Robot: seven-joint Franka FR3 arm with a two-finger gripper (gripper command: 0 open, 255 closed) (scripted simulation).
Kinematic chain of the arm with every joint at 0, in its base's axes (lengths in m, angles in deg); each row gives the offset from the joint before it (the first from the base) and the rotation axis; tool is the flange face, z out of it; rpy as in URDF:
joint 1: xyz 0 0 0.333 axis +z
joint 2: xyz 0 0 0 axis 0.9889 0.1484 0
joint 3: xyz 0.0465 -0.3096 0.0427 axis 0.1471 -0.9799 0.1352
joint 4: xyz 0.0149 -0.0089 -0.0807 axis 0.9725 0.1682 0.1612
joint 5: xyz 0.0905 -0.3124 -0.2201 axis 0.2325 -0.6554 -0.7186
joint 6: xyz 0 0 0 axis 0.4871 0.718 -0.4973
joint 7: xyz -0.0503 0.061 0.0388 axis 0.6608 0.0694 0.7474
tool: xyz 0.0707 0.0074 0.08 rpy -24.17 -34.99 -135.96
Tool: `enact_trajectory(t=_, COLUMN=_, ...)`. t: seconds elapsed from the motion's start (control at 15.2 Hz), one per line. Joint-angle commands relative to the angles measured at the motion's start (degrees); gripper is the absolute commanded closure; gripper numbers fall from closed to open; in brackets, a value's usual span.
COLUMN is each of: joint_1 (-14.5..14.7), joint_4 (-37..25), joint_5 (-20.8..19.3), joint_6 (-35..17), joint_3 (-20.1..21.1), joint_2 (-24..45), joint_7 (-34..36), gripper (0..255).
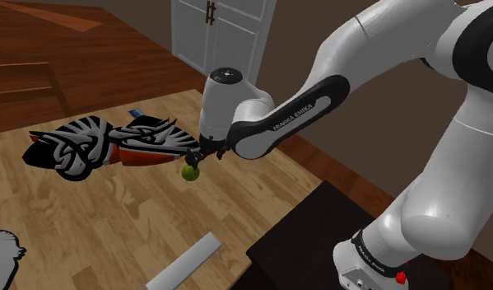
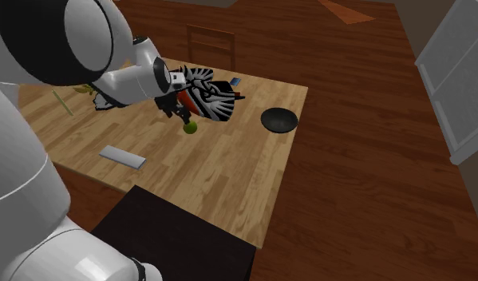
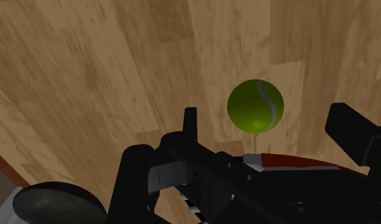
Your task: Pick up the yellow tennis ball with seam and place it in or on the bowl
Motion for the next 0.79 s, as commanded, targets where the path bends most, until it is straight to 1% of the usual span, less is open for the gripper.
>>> enact_trajectory(t=0.0, joint_1=1.67, joint_4=-4.26, joint_5=-4.1, joint_6=-0.63, joint_3=-1.68, joint_2=5.16, joint_7=3.39, gripper=0)
enact_trajectory(t=0.2, joint_1=4.71, joint_4=-10.36, joint_5=-8.4, joint_6=-1.3, joint_3=-4.23, joint_2=12.01, joint_7=7.43, gripper=0)
enact_trajectory(t=0.33, joint_1=6.75, joint_4=-14.77, joint_5=-10.39, joint_6=-1.51, joint_3=-5.91, joint_2=16.47, joint_7=9.38, gripper=0)
enact_trajectory(t=0.73, joint_1=7.92, joint_4=-16.98, joint_5=-12.34, joint_6=-3.46, joint_3=-7.75, joint_2=20.58, joint_7=10.74, gripper=0)
